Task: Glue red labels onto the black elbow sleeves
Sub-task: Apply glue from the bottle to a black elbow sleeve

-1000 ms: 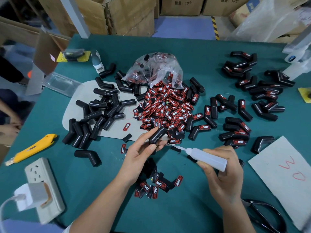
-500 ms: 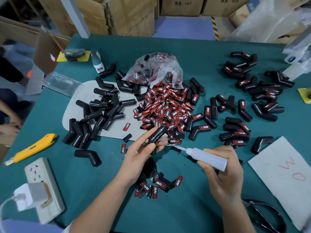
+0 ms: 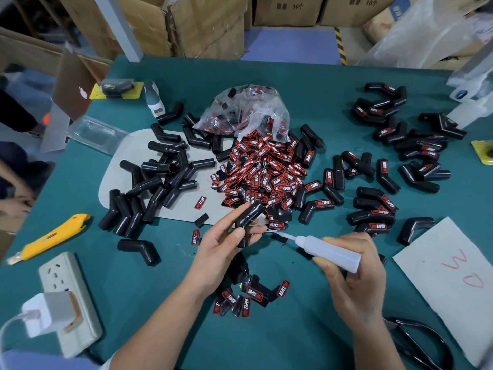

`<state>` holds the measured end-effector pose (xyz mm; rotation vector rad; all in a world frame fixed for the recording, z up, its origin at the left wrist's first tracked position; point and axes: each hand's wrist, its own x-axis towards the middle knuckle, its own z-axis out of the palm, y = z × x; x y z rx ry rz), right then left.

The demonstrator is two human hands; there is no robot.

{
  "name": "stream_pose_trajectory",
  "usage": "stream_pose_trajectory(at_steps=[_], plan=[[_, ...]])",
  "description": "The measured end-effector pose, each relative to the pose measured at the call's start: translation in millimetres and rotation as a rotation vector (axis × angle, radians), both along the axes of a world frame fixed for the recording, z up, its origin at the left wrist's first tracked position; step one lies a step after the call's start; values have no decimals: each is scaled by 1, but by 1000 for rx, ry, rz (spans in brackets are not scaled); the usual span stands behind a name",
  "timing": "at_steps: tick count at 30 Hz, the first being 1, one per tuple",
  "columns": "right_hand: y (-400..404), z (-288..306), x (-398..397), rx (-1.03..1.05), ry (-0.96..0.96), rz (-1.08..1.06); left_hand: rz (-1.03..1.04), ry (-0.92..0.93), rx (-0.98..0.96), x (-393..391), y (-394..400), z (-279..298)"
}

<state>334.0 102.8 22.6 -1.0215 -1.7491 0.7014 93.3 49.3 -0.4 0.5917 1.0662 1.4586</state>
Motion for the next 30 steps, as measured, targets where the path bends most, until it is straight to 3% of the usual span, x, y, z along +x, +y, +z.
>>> stream_pose_trajectory(at_steps=[30], plan=[[-1, 5, 0, -6, -8, 13, -31, -45, 23, -3, 0, 2]])
